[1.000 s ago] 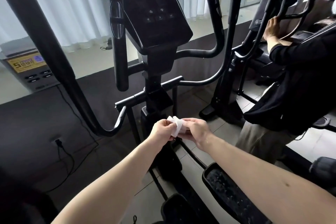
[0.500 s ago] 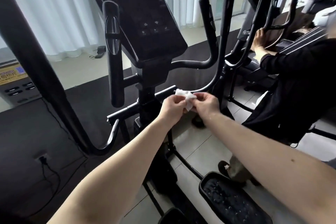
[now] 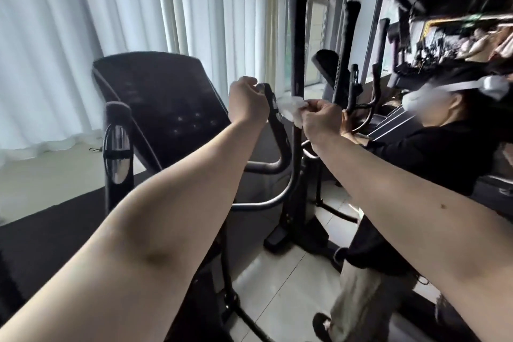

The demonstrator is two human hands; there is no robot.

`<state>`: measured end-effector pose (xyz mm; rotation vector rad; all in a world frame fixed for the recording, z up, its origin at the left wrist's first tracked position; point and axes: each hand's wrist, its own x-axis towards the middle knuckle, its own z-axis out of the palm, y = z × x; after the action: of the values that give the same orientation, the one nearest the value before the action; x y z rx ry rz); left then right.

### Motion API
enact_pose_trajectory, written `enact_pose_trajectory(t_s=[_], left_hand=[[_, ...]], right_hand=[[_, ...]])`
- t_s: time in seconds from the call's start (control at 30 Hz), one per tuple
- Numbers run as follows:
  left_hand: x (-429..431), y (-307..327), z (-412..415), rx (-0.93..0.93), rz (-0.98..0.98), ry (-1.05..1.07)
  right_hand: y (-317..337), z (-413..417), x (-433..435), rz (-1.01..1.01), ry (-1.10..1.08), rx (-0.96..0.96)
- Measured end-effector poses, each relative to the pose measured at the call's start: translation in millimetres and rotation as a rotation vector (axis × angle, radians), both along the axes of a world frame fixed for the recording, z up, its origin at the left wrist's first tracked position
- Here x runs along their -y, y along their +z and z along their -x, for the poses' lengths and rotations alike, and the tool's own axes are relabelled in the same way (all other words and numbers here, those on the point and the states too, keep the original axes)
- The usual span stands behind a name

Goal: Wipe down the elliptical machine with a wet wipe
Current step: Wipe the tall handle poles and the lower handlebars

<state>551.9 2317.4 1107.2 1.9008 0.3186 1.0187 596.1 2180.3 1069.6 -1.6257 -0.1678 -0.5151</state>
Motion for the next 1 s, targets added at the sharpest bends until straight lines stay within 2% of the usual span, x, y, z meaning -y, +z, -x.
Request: enact_pose_trajectory(t_s=[0.1, 0.27, 0.33, 0.43, 0.5, 0.6, 0.7, 0.77, 0.9, 1.0], left_hand=[[-11, 12, -20, -0.027, -0.099, 0.014], [-20, 9, -40, -0.197, -0.214, -0.010], [-23, 9, -42, -0.191, -0.211, 0.011], [-28, 9, -42, -0.179, -0.247, 0.026], [-31, 10, -43, -0.162, -0.291, 0.009], [-33, 11, -46, -0.139, -0.319, 0.014], [-30, 12, -49, -0.151, -0.363, 0.043], [-27, 14, -49, -0.166, -0.396, 0.067], [-28, 20, -47, -0.218, -0.441, 0.075], [-32, 23, -50, -0.227, -0.436, 0.049]], right_hand=[[21, -18, -1, 0.034, -0.049, 0.091], [39, -24, -13, 0.215, 0.030, 0.190], [40, -24, -25, 0.296, 0.071, 0.224], [27, -29, -39, 0.323, 0.243, 0.207], [9, -32, -43, 0.348, 0.228, 0.282], [-25, -33, -39, 0.325, 0.141, 0.330], [-42, -39, -34, 0.178, 0.182, 0.190], [-27, -44, -36, 0.159, 0.173, 0.180], [16, -53, -48, 0.197, 0.239, 0.287], [12, -60, -50, 0.254, 0.237, 0.327]])
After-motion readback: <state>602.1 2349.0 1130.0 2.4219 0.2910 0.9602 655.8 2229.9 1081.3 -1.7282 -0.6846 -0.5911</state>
